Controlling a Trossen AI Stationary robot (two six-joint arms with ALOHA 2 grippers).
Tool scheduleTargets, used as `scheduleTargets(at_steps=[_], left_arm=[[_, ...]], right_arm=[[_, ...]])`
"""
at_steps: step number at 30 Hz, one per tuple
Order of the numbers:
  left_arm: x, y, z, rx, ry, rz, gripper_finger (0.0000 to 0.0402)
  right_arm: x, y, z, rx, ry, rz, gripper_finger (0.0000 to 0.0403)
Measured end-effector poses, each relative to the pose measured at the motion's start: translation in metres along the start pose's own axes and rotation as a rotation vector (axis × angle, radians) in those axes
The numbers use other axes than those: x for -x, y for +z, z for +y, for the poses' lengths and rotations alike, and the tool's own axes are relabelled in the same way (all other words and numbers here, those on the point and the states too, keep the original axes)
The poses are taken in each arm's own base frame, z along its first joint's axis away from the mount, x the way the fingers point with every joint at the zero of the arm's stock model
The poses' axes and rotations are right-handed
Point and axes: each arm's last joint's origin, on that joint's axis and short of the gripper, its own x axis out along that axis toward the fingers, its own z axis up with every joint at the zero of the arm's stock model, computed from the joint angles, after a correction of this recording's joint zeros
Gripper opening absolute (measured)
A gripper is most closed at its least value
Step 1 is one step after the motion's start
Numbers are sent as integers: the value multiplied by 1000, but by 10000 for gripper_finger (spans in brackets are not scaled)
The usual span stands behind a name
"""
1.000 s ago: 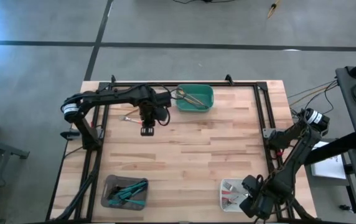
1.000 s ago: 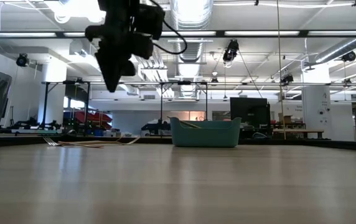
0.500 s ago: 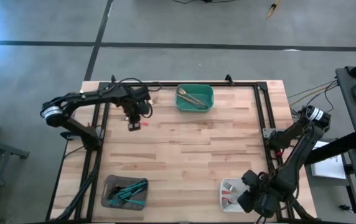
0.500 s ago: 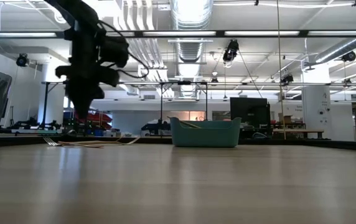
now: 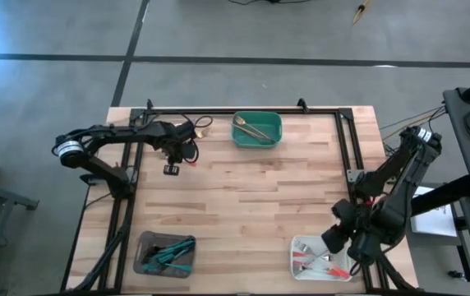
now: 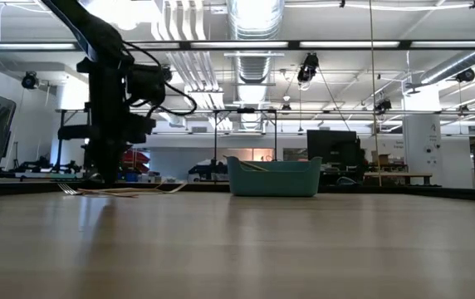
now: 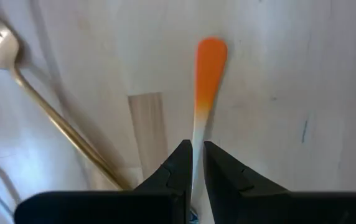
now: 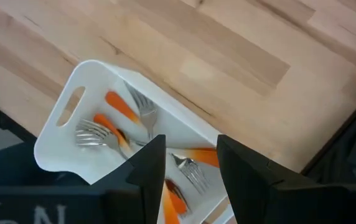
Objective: Sort silverware by color (type)
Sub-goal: Put the orange fork into the white bin
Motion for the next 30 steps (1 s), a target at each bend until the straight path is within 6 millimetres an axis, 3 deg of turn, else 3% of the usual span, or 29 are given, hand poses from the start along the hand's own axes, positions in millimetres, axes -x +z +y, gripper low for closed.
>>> scheduleTargets(at_steps=[13,26,30], left_arm=[[-17,-9,1,54,-2,85,32],[-28,-5,3,99,-6,128,133],[-33,-5,3,93,-21,149,140]], right_arm=[[6,5,-6,-2,-4,-4,135],[6,5,-6,-2,-4,-4,134],[6,5,-6,-1,-5,-4,134]])
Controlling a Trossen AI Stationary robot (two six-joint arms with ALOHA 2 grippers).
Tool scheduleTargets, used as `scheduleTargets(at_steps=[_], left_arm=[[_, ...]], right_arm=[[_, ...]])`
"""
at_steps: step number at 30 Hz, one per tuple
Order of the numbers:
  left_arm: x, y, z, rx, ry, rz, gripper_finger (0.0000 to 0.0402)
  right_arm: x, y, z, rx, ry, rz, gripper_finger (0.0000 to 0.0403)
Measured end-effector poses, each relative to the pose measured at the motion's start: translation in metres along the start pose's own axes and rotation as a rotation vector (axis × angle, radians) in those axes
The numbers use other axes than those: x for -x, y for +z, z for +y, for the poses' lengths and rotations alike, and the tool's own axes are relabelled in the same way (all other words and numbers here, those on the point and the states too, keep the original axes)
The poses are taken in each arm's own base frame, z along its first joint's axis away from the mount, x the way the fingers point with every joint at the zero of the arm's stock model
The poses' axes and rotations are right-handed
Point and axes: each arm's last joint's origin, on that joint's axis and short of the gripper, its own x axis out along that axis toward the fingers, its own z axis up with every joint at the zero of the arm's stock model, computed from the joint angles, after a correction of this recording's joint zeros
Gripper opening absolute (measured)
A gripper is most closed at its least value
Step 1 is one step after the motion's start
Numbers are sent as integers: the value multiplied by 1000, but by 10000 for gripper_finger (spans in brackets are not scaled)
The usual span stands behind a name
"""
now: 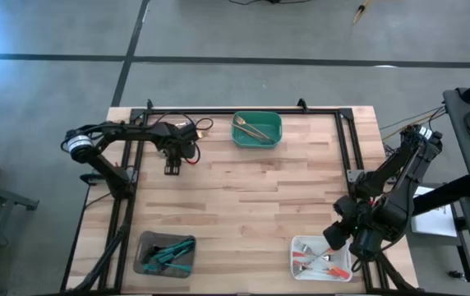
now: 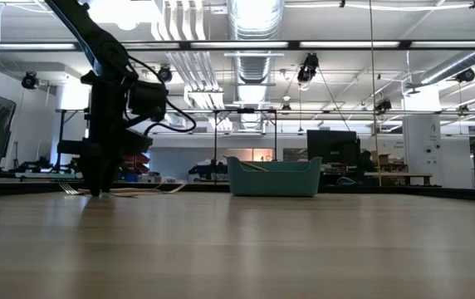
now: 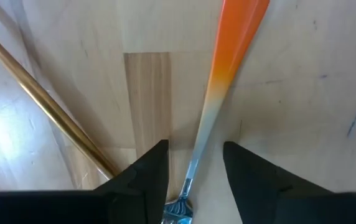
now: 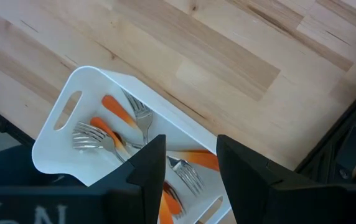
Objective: Sort silverware by color (type)
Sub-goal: Put the orange fork into the white bin
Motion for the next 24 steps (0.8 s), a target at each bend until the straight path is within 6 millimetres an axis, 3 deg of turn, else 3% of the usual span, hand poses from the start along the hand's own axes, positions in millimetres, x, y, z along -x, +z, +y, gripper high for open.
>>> scheduleTargets(at_steps=[3,10,17,24], left_arm=[[-5,1,0,3,-17,20,118],[-10,1,-2,82,-67,37,10],[-4,2,-1,200,-109,44,1],[27,12,5,323,-201,-95,0]], right_arm=[[0,0,0,1,-1,-1,134],[0,0,0,3,-2,-7,134],[0,2,0,18,15,-51,134],[0,2,0,19,22,-67,134]])
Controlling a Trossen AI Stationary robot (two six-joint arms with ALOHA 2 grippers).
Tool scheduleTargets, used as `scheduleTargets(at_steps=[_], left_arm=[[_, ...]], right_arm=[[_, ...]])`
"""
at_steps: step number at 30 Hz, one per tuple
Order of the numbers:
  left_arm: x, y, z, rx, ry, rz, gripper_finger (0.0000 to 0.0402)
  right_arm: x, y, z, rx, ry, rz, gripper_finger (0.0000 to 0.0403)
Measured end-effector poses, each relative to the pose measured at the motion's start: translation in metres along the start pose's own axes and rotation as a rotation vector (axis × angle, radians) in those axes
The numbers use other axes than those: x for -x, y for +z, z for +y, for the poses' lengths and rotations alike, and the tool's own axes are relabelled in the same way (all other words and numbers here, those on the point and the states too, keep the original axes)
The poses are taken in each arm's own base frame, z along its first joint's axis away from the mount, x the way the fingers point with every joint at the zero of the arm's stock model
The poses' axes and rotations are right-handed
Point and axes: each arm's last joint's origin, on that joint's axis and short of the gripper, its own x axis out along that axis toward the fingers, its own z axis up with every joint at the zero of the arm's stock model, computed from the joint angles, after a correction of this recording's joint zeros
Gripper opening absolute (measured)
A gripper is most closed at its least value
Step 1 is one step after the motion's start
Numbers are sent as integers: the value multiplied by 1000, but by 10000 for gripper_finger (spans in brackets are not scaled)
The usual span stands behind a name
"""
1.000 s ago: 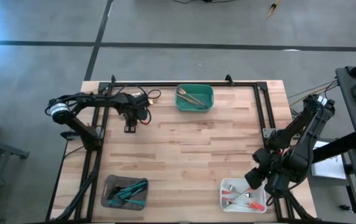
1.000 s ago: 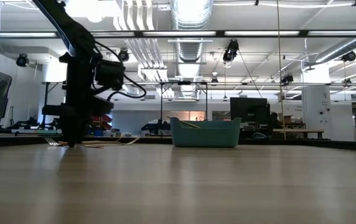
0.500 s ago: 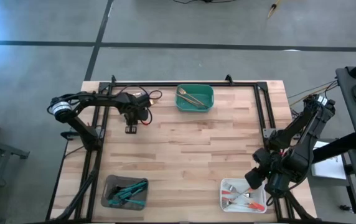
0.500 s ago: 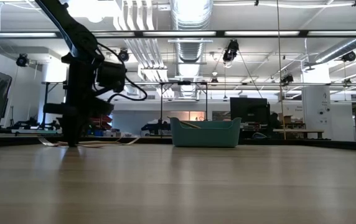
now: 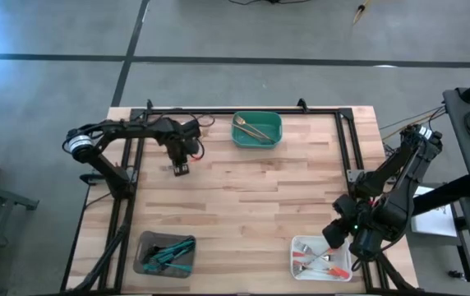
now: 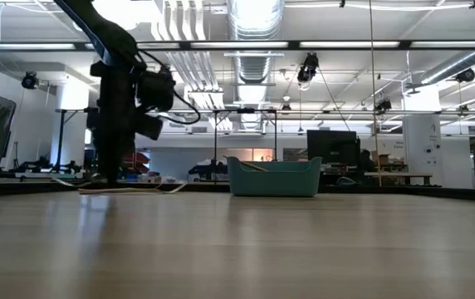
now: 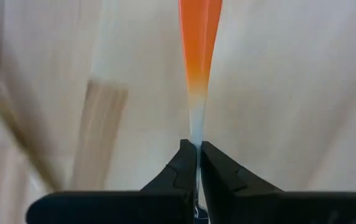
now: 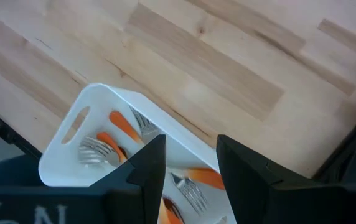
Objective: Sort silverware by color (type)
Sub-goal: Put the orange fork into the white bin
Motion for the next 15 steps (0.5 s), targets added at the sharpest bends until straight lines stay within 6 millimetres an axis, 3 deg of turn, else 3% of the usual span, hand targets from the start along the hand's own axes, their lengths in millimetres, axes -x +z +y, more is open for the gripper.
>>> scheduleTargets(at_steps=[7,11,15], left_arm=[[20,18,-11,145,-156,-120,0],[32,36,-22,206,-162,-226,0],[46,57,-37,306,-201,-375,0]], right_arm=[[0,5,1,95,48,-156,134],[2,18,0,110,82,-437,134],[5,37,-2,-36,159,-752,134]])
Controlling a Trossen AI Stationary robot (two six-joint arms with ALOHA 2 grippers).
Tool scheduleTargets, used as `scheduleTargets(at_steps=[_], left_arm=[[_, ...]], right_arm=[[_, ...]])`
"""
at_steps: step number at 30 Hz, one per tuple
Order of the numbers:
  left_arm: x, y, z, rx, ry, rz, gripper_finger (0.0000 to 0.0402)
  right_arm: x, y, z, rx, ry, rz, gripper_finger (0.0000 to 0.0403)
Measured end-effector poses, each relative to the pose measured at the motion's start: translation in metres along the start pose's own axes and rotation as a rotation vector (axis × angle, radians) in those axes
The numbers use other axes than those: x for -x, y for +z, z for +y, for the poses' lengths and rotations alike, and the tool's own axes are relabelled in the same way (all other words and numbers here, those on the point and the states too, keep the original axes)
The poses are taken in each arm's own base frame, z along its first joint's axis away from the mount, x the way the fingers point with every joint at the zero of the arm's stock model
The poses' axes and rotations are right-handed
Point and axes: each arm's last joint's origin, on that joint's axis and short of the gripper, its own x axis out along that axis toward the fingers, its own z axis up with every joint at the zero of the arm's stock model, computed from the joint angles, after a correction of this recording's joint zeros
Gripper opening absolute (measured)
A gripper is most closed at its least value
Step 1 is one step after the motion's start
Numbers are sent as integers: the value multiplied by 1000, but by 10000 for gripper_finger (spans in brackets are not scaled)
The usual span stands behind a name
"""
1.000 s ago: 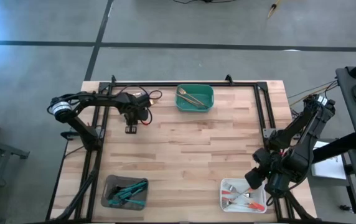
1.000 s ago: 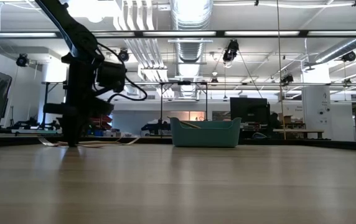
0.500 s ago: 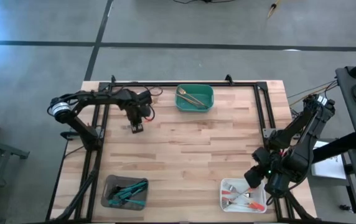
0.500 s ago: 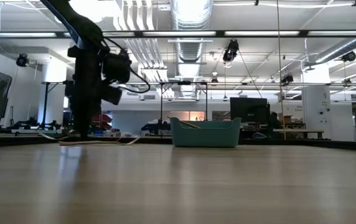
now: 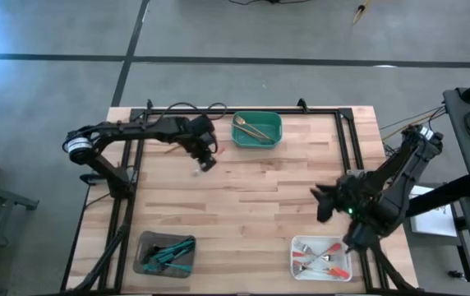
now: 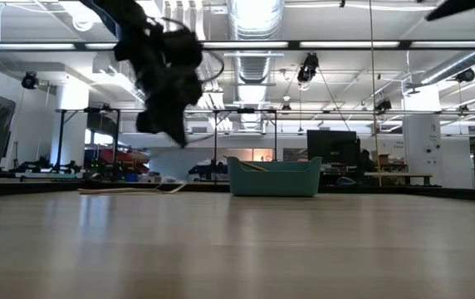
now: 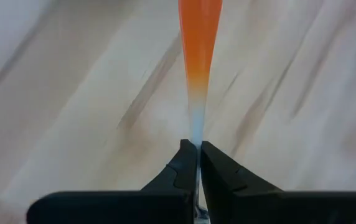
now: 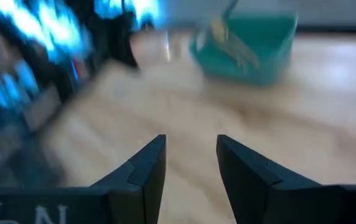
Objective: Sort silverware by color (type)
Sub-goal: Put the orange fork into the white bin
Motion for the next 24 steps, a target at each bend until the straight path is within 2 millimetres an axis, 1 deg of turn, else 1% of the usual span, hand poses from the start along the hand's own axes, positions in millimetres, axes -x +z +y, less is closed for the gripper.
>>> scheduleTargets(at_steps=[2,4,7,10,14,17,21,24], left_arm=[[4,13,-13,52,-42,-106,0],[9,25,-26,116,-91,-207,0],[20,43,-51,169,-172,-381,0],[33,52,-77,141,-227,-503,0],[40,56,-101,114,-203,-562,0],[39,60,-113,104,-206,-577,0],[30,63,-119,99,-208,-562,0],[23,65,-119,112,-203,-550,0]], right_arm=[[-6,8,0,-108,11,-112,134],[-14,14,1,-171,0,-176,134],[-29,23,3,-226,-63,-211,134],[-42,32,4,-298,-108,-241,134],[-51,45,2,-356,-152,-262,134],[-52,58,2,-382,-182,-207,134],[-55,77,12,-311,-145,-80,134],[-61,95,23,-259,-61,-67,134]])
